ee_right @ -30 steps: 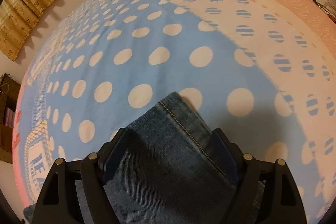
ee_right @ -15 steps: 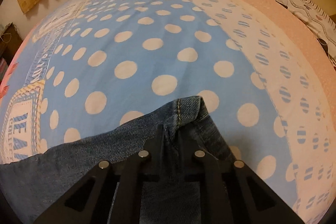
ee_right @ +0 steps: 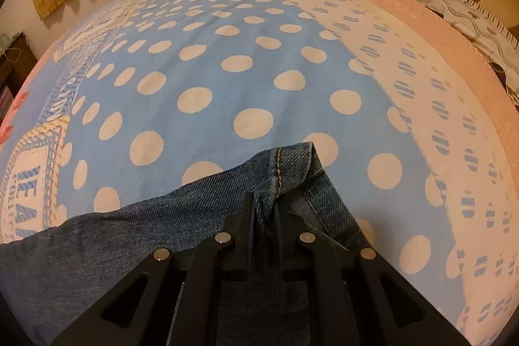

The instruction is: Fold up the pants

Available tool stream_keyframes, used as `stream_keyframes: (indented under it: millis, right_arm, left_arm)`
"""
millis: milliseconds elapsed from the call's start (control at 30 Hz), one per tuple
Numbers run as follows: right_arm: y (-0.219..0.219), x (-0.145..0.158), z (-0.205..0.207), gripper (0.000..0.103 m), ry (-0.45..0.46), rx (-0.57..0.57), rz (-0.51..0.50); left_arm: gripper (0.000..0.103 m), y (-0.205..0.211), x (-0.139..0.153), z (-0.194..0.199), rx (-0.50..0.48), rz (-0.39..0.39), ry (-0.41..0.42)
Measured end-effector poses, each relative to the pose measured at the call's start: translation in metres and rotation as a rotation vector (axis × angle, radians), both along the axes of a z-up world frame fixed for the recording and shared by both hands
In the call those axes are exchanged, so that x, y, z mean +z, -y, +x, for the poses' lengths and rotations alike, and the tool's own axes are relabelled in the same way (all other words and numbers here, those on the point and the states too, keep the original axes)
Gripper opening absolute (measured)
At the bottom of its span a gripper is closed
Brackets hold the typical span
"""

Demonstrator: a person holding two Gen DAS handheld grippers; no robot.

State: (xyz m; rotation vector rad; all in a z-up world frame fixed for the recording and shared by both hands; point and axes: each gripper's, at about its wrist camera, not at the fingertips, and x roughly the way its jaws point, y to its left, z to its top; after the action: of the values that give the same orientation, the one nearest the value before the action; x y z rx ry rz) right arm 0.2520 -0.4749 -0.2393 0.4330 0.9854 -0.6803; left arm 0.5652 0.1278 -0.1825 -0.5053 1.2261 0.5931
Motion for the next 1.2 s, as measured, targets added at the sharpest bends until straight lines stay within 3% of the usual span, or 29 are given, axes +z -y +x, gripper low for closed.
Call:
stream_keyframes:
  millis: [67,200,333,400,467,600,633,667,967,1200]
  right_arm:
    - [0.002,-0.001,-0.002,0.011,0.008,0.001,0.008]
    - [0.003,-0.003,-0.002,0.011,0.019,0.012,0.015]
    - [0.002,-0.003,-0.003,0.011,0.028,0.005,0.010]
    - [-0.002,-0.002,-0.002,0.011,0.013,0.011,-0.007]
    - [-0.004,0.000,-0.001,0.009,-0.008,0.022,-0.021]
    - [-0.011,0.012,-0.007,0.006,-0.009,0.036,-0.032]
    - [-0.013,0.017,-0.010,0.006,-0.003,0.036,-0.038]
    - [-0.014,0.023,-0.014,0.006,0.006,0.033,-0.042]
    - [-0.038,0.102,-0.062,0.006,0.107,0.008,-0.063]
    - [-0.059,0.155,-0.110,0.006,0.201,-0.003,-0.083]
  left_arm:
    - [0.099,-0.004,-0.004,0.003,0.032,-0.006,-0.015]
    - [0.103,0.013,-0.019,0.019,-0.052,0.117,-0.119]
    - [0.098,0.024,-0.022,0.007,-0.048,0.170,-0.052]
    - [0.080,0.035,-0.020,-0.003,-0.112,0.218,-0.013]
    - [0.053,0.042,-0.014,-0.013,-0.183,0.271,0.013]
    - [0.039,0.028,-0.002,-0.037,-0.223,0.186,0.133]
    - [0.016,0.024,0.001,-0.044,-0.238,0.153,0.172]
    - [0.013,0.024,0.006,-0.050,-0.264,0.082,0.226]
    - [0.013,0.004,0.056,-0.087,-0.296,-0.020,0.330]
    - [0.013,-0.009,0.099,-0.133,-0.360,0.010,0.404]
